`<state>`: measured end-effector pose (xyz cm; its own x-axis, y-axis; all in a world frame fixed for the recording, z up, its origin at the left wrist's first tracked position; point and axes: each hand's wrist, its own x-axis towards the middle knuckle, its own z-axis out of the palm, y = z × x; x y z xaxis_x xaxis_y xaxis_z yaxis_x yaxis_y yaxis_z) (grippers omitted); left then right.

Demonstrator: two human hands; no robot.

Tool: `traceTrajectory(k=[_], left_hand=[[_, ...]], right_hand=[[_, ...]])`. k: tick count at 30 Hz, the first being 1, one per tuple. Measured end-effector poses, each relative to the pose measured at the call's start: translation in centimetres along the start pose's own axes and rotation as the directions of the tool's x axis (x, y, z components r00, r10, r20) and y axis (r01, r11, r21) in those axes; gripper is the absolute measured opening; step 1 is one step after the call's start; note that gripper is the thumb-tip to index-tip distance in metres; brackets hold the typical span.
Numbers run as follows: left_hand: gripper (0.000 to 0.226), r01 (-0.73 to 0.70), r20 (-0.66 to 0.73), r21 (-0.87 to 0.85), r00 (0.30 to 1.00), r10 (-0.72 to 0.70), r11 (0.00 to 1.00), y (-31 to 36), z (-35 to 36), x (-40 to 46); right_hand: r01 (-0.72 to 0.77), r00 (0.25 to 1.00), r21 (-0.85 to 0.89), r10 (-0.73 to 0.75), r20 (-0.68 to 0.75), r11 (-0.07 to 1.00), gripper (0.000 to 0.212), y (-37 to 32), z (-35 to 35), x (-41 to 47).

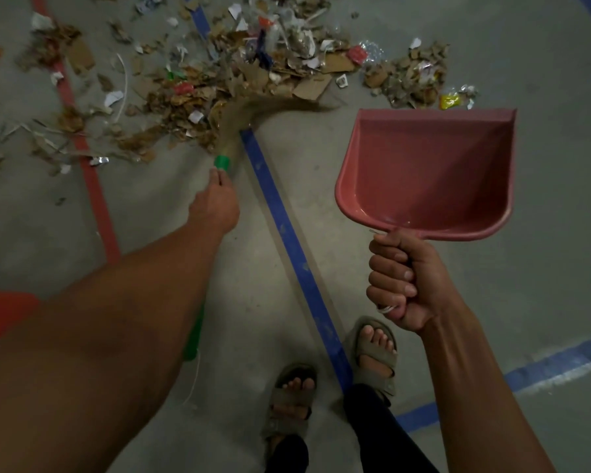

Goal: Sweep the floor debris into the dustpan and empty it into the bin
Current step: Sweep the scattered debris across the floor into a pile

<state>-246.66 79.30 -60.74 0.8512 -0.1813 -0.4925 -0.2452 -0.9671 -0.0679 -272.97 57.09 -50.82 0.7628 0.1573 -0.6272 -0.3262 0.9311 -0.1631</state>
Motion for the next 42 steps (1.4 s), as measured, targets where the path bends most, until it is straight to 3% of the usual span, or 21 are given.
traceTrajectory(k=[3, 6, 10, 17, 20, 23, 27, 31, 33, 38, 42], left_hand=[[0.082, 0.041, -0.068, -0.019, 0.997, -0.042, 0.999, -0.9, -1.1, 0.4], [0.081, 0.107, -0.073, -0.145, 0.990, -0.118, 0.984, -1.3, -1.0, -0.2], [0.081, 0.048, -0.174, -0.248, 0.980, -0.094, 0.968, -1.6, 0.6, -2.0], [0.083, -0.227, -0.179, -0.151, 0.963, 0.199, 0.962, -0.3, 4.6, -5.6], [0.084, -0.355, -0.080, -0.055, 0.933, 0.351, 0.933, 0.4, 6.8, -6.0], [0.082, -0.388, 0.084, 0.039, 0.920, 0.384, 0.921, 0.5, 7.7, -5.4], [0.073, -0.235, 0.156, 0.063, 0.962, 0.223, 0.970, -0.9, 6.6, -2.9], [0.056, 0.015, 0.053, -0.032, 0.999, -0.013, 0.999, -5.0, 4.2, 2.5], [0.061, 0.131, -0.017, -0.105, 0.991, -0.133, 0.986, -6.7, 2.3, 4.1], [0.079, 0.171, -0.176, -0.149, 0.965, -0.196, 0.974, -8.3, -2.0, 3.1], [0.074, 0.224, -0.144, -0.263, 0.952, -0.268, 0.938, -8.5, -2.7, 2.5]], right_hand=[[0.000, 1.000, -0.008, 0.000, 0.007, 1.000, 0.043, 0.0, 0.4, 0.3], [-0.011, 1.000, -0.012, 0.011, 0.006, 1.000, 0.043, 0.3, 0.7, 0.7], [-0.027, 0.999, -0.020, 0.028, 0.025, 0.999, 0.043, 0.7, 0.9, 1.2], [-0.015, 1.000, -0.017, 0.015, 0.004, 1.000, 0.043, 1.0, 0.7, 1.1], [-0.024, 1.000, -0.025, 0.024, 0.017, 0.999, 0.043, 1.2, 0.6, 1.2], [-0.023, 1.000, -0.028, 0.024, 0.021, 0.999, 0.043, 1.2, 0.7, 1.6], [-0.022, 0.999, -0.039, 0.024, 0.032, 0.999, 0.042, 1.2, 1.2, 2.5], [-0.033, 0.998, -0.055, 0.036, 0.046, 0.998, 0.042, 1.0, 1.8, 3.2], [-0.041, 0.997, -0.060, 0.044, 0.057, 0.997, 0.043, 0.8, 2.1, 3.6], [-0.067, 0.996, -0.088, 0.072, 0.058, 0.994, 0.043, 0.8, 2.8, 4.2], [-0.070, 0.995, -0.090, 0.076, 0.063, 0.993, 0.042, 1.1, 3.1, 4.5]])
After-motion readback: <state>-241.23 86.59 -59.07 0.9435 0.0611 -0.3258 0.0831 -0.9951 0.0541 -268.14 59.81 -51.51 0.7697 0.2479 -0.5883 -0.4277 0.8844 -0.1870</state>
